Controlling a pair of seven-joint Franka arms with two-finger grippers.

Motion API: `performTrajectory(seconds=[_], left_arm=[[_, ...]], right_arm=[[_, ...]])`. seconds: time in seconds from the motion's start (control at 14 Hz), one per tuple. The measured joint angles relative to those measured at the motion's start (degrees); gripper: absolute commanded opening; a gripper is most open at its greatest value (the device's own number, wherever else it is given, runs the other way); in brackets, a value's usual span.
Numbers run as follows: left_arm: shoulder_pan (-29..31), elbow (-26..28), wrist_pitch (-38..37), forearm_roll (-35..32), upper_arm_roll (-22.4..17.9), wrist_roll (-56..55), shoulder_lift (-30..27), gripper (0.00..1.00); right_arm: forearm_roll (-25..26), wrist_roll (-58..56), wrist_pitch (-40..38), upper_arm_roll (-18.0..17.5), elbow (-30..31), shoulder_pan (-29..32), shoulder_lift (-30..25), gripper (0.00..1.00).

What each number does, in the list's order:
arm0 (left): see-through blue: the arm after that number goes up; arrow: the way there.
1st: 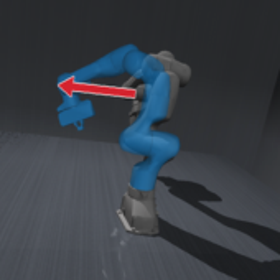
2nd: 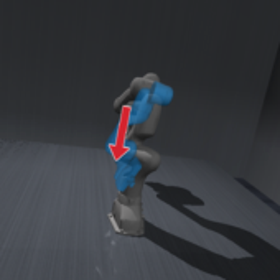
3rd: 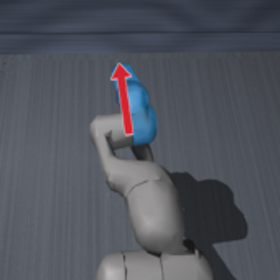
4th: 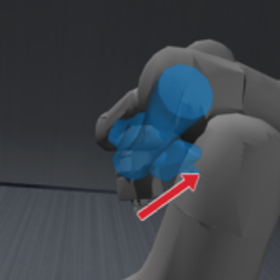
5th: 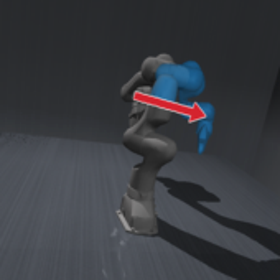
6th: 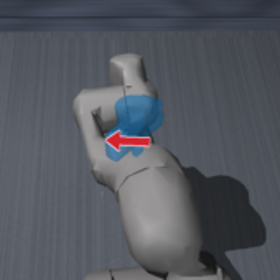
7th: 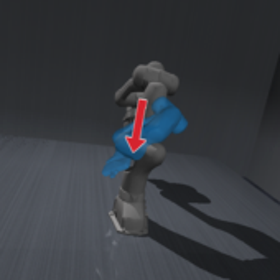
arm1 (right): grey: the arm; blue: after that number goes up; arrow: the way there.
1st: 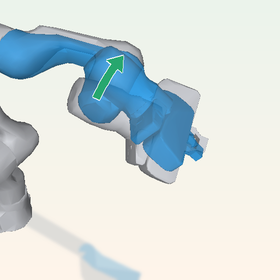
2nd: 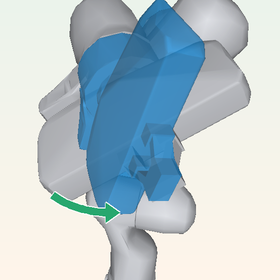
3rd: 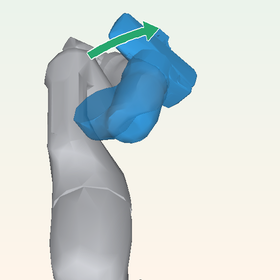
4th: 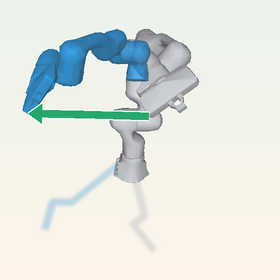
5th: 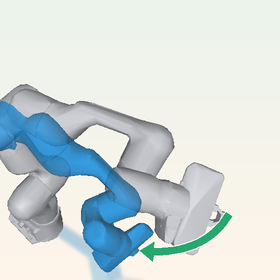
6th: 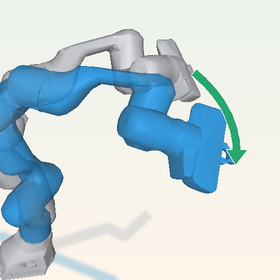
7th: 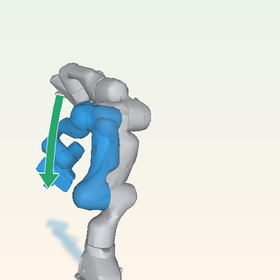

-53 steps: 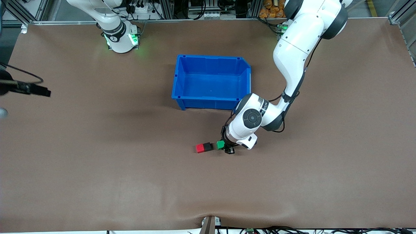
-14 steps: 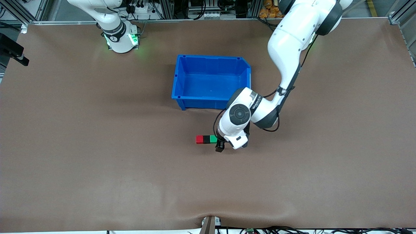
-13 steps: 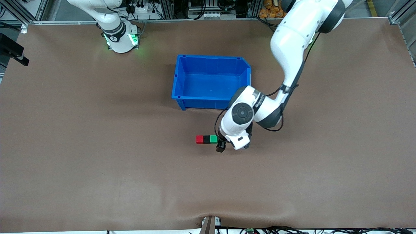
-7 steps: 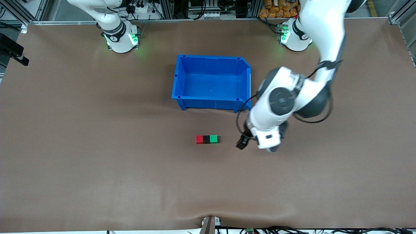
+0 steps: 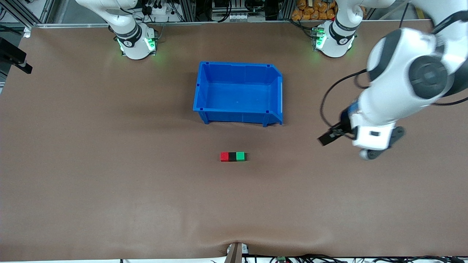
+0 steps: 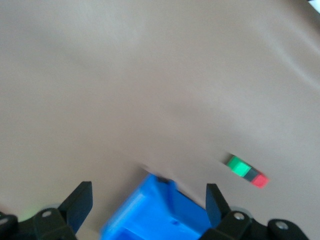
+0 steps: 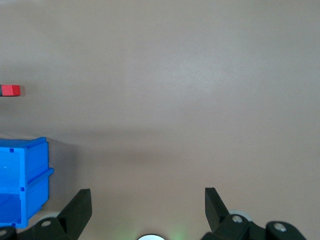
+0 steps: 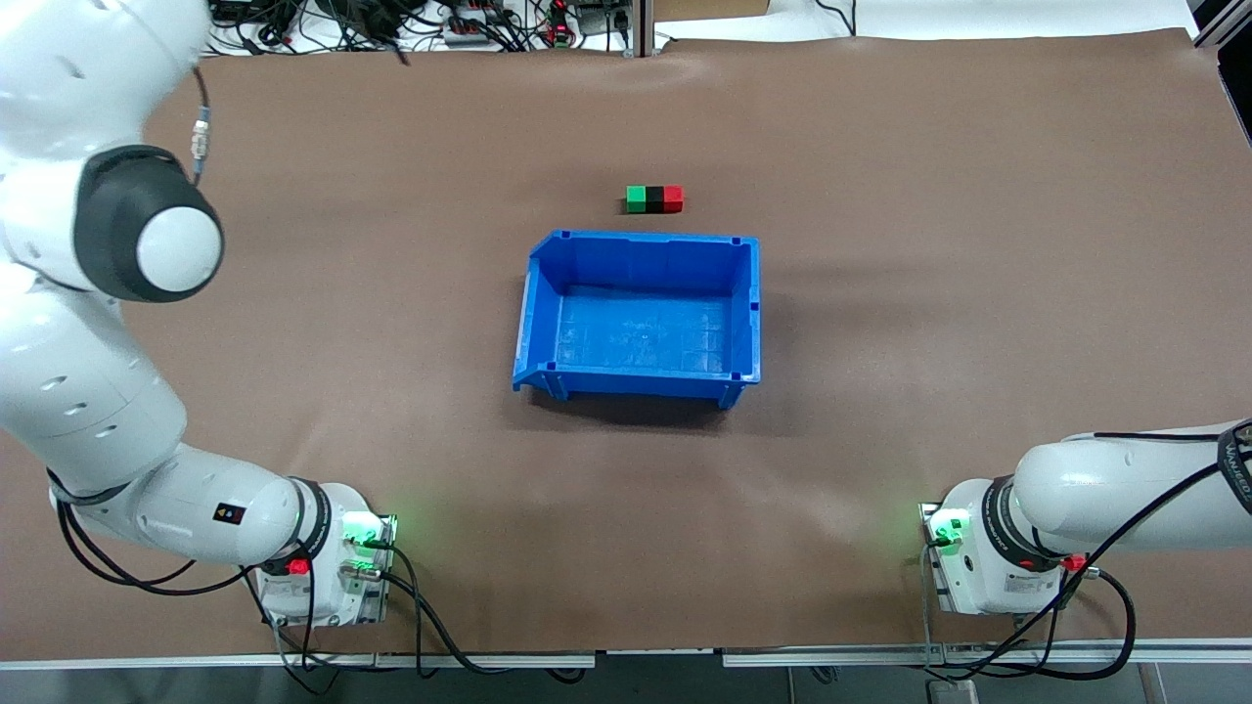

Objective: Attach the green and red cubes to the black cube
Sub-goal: 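Open the left gripper and lift it away from the cubes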

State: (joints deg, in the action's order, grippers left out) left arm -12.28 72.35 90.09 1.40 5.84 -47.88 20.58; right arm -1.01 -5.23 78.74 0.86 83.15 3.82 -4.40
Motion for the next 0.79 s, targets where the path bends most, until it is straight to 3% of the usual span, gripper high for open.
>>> performTrajectory(seconds=[0.36,0.79], left_arm=[[9.9,2.0,-5.3,0.0,0.0,21.5,-6.1,1.00],[12.2,12.3,-5.8,-0.1,0.0,32.0,-16.4,1.00]], right_arm=[[0.0,0.0,-0.1,0.0,0.0,0.0,0.0,1.00],[0.0,0.0,-0.1,0.0,0.0,0.0,0.0,1.00]])
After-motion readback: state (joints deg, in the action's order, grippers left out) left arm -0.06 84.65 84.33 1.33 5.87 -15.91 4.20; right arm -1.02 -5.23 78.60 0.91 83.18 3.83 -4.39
